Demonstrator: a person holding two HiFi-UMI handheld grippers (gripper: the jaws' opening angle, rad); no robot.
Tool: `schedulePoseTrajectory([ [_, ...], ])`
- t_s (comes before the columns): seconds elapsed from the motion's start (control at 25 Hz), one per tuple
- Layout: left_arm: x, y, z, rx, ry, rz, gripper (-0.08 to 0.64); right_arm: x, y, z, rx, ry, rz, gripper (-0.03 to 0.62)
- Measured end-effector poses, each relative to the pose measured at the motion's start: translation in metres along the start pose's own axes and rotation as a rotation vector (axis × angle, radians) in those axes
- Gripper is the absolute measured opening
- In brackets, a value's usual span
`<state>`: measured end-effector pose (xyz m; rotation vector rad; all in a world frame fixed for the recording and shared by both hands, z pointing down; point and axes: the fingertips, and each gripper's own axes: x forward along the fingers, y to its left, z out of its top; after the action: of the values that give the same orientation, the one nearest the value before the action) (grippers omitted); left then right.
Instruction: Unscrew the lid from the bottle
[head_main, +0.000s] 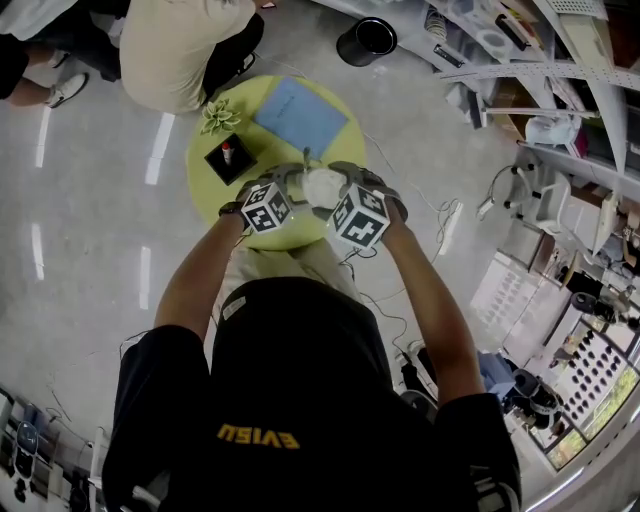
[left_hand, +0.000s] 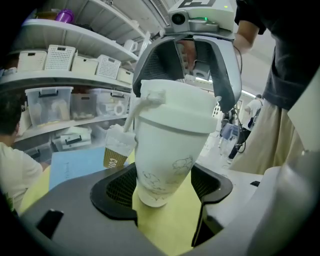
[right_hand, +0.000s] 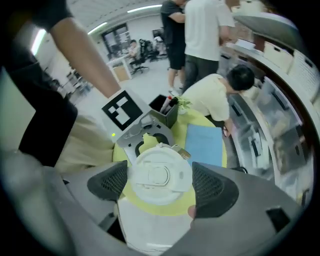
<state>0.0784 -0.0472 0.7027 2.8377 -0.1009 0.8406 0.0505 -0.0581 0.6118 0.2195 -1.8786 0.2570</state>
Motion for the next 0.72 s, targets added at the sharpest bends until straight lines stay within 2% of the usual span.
schedulePoseTrajectory([
  [0.08,0.000,0.001,0.000,0.001,0.002,-0.002,0.357,0.002,0.004,0.000,-0.166,0.033,0.056,0.405],
  [0.16,0.000,0.001,-0.002,0.001,0.005,-0.004,0.357,0.005,0.008,-0.001,-0.291,0.067,0.113,0.407],
  [0.24,0.000,0.000,-0.003,0.003,0.008,-0.005,0.357,0.009,0.014,-0.002,-0.360,0.103,0.177,0.410],
  [0.36,0.001,-0.001,-0.004,0.001,0.012,-0.004,0.357,0.013,0.018,-0.002,-0.408,0.142,0.244,0.407],
  [0.44,0.002,0.001,-0.004,0.001,0.015,-0.003,0.357,0.013,0.016,0.001,-0.412,0.133,0.246,0.407],
  [0.56,0.003,0.003,-0.005,0.005,0.017,0.001,0.356,0.016,0.013,-0.002,-0.376,0.099,0.201,0.424],
  [0.6,0.004,0.002,-0.006,0.002,0.016,0.000,0.356,0.018,0.013,-0.006,-0.341,0.084,0.177,0.474],
  [0.64,0.005,-0.001,-0.007,-0.003,0.015,-0.004,0.356,0.018,0.014,-0.011,-0.293,0.068,0.152,0.495],
  [0.72,0.005,-0.006,-0.007,-0.009,0.011,-0.010,0.356,0.015,0.016,-0.019,-0.160,0.015,0.099,0.502],
])
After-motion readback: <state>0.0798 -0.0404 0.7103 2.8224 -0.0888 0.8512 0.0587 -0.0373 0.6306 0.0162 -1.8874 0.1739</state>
